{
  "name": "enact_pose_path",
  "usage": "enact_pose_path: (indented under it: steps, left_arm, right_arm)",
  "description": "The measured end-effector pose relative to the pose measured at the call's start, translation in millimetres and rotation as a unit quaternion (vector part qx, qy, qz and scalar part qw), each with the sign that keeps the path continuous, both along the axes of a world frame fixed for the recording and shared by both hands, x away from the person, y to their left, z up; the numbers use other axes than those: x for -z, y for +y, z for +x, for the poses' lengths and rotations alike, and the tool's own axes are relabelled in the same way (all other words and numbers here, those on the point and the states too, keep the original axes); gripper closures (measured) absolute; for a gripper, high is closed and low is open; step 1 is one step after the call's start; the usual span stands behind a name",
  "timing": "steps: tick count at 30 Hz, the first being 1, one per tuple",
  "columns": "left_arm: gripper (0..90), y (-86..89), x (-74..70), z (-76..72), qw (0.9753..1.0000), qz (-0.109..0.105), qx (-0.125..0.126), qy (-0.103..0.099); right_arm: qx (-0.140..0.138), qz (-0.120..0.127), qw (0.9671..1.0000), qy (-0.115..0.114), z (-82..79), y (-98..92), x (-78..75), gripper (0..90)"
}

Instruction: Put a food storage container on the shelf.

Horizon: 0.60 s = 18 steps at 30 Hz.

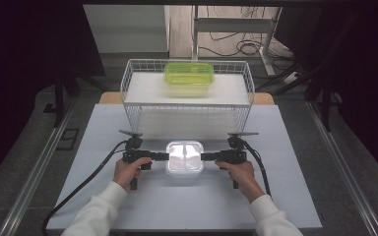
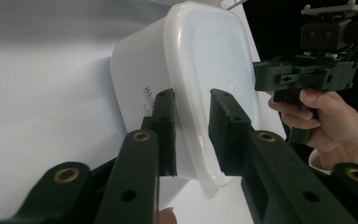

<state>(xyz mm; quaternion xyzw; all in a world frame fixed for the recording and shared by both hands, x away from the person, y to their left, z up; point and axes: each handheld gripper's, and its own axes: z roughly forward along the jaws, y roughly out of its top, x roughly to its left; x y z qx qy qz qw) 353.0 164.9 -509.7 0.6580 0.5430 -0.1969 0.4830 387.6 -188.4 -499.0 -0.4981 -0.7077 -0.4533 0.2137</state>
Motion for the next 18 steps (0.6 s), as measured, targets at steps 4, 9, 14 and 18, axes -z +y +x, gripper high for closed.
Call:
enact_pose_path:
  steps: [4,9,14,18]
  left_arm:
    - [76.5,-0.8,-3.5,-3.6,0.9999,0.007,-0.007,-0.005]
    - [77.4,-1.4,-6.0,-6.5,0.9997,0.019,-0.011,-0.014]
    - [77.8,-1.6,-8.1,-8.1,0.9997,0.013,-0.007,-0.021]
    - [78.4,-0.1,-14.5,-9.6,0.9994,0.01,-0.006,-0.034]
  right_arm:
    - [-0.005,0.002,0.9999,-0.016,-3.4,-1.4,-5.3,77.5]
    - [-0.016,0.012,0.9992,-0.035,-6.8,-1.3,-11.5,80.1]
    - [-0.02,0.004,0.9986,-0.049,-7.9,-2.4,-15.3,80.1]
    - [-0.02,0.009,0.9982,-0.056,-8.4,-3.3,-17.7,80.0]
